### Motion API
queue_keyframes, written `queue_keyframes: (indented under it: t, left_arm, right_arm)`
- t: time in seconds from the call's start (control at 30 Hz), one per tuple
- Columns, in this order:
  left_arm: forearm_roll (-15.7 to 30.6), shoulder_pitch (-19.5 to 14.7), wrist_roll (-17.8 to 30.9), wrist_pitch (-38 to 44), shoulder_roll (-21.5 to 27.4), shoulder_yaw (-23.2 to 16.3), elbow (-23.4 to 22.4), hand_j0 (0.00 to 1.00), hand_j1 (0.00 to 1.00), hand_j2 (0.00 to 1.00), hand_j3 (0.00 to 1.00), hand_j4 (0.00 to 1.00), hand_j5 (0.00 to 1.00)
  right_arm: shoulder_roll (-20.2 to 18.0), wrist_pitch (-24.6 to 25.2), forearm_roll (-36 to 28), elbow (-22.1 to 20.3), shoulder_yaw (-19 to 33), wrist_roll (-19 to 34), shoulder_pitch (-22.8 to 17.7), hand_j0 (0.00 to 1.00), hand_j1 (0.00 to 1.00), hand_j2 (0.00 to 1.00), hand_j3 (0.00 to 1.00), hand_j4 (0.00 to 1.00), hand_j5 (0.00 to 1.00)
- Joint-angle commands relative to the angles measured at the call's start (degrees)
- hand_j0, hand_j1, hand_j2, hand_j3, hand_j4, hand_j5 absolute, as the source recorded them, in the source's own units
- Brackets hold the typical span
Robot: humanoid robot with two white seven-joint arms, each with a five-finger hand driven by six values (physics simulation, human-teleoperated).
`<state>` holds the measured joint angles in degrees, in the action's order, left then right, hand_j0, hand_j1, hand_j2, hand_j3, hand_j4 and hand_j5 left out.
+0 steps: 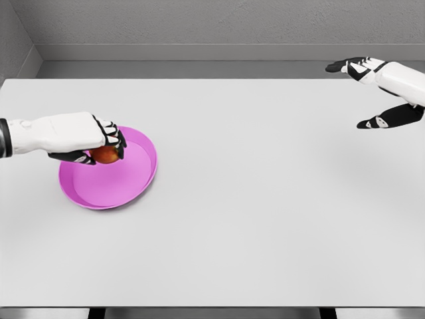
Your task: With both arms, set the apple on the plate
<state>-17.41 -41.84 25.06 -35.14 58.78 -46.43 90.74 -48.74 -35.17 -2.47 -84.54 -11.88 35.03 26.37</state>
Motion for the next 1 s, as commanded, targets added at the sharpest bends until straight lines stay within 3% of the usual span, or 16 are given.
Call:
queue_keyframes:
  t: [0.0,0.03,0.2,0.4,0.57,0.7,0.97]
  left_arm:
    - [0.71,0.00,-0.18,0.14,0.02,0.11,-0.30,0.82,0.82,0.82,0.82,0.82,0.82]
    - [0.98,0.00,-0.18,0.14,0.11,0.11,-0.30,0.89,0.89,0.89,0.89,0.89,0.89]
    - [1.59,0.18,-0.27,0.14,-0.15,0.11,-0.22,1.00,1.00,1.00,1.00,1.00,1.00]
    - [6.86,0.00,-0.45,0.14,-0.68,-0.33,0.05,1.00,1.00,1.00,1.00,1.00,1.00]
    - [9.15,-0.53,-0.45,0.14,-4.98,-0.33,5.40,1.00,1.00,1.00,1.00,1.00,1.00]
    - [9.15,-1.32,-0.27,0.14,-10.26,-0.33,6.99,1.00,1.00,1.00,1.00,1.00,1.00]
    - [9.06,-1.32,-0.18,0.14,-10.26,-0.33,6.90,1.00,1.00,1.00,1.00,1.00,1.00]
  right_arm:
    - [-0.12,0.17,-0.43,-0.10,0.01,-0.03,0.00,1.00,1.00,1.00,1.00,1.00,1.00]
    - [-0.12,0.17,-0.43,-0.28,0.01,-0.03,-0.09,1.00,1.00,1.00,1.00,1.00,1.00]
    - [-0.04,0.17,-0.43,-0.28,0.01,-0.03,0.00,1.00,1.00,1.00,1.00,1.00,1.00]
    - [-0.12,0.17,-0.43,-0.28,0.01,-0.03,-0.09,1.00,1.00,1.00,1.00,1.00,1.00]
    - [-0.04,0.17,-0.43,-0.36,0.01,-0.03,-0.09,1.00,1.00,1.00,1.00,1.00,1.00]
    - [-0.12,0.17,-0.43,-0.36,0.01,-0.03,-0.09,1.00,1.00,1.00,1.00,1.00,1.00]
    - [-0.21,0.17,-0.43,-0.36,0.01,-0.03,-0.17,1.00,1.00,1.00,1.00,1.00,1.00]
